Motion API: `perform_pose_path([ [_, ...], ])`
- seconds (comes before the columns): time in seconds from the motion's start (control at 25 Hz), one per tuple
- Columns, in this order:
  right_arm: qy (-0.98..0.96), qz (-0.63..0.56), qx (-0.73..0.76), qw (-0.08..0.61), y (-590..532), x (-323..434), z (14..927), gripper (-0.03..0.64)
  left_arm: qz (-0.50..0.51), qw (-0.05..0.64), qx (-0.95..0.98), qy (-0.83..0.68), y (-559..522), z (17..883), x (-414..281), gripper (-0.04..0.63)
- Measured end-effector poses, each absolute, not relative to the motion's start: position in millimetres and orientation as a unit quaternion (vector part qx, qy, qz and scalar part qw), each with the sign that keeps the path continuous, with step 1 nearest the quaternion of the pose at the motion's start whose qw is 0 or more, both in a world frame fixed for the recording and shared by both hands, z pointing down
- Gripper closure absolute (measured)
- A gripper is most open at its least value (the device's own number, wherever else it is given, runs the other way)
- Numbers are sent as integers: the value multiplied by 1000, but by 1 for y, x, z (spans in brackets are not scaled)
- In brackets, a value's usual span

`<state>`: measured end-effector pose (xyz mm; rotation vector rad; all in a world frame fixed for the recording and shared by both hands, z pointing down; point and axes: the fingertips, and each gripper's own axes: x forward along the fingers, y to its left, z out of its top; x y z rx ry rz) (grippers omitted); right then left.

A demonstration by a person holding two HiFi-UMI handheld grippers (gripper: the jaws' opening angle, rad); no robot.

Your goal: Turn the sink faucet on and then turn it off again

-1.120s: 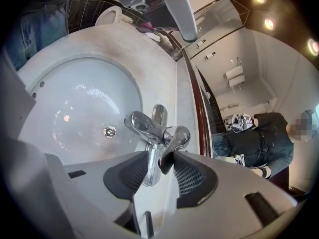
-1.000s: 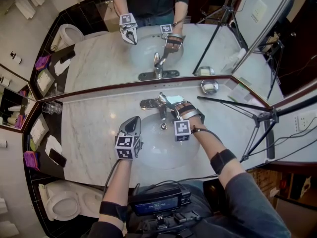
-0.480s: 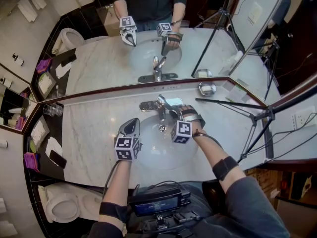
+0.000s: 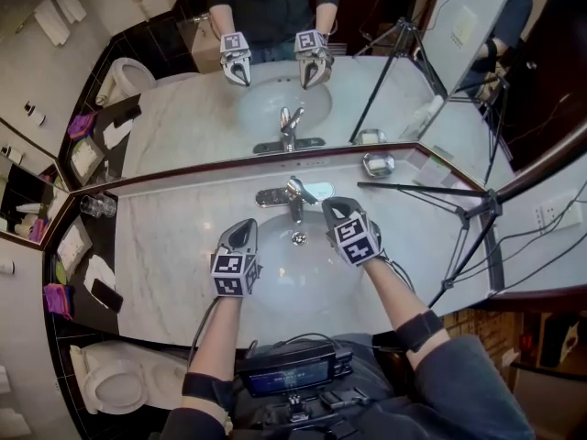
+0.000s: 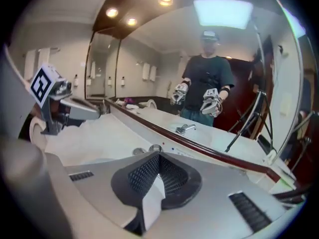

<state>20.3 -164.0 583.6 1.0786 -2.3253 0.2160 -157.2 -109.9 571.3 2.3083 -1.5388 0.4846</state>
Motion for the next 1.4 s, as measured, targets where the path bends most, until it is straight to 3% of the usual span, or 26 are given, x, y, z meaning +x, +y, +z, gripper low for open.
perform_pose_path([
  [0.16, -864, 146, 426, 227, -161, 36, 579, 600, 165, 164, 807, -542, -106, 570, -159, 592],
  [0.52, -854, 212, 442, 174, -142, 58, 581, 600, 159, 166, 804, -548, -98, 569, -162, 592],
  [1.4, -851, 221, 442, 176, -133, 63, 584, 603, 150, 169, 801, -554, -87, 565, -167, 592],
])
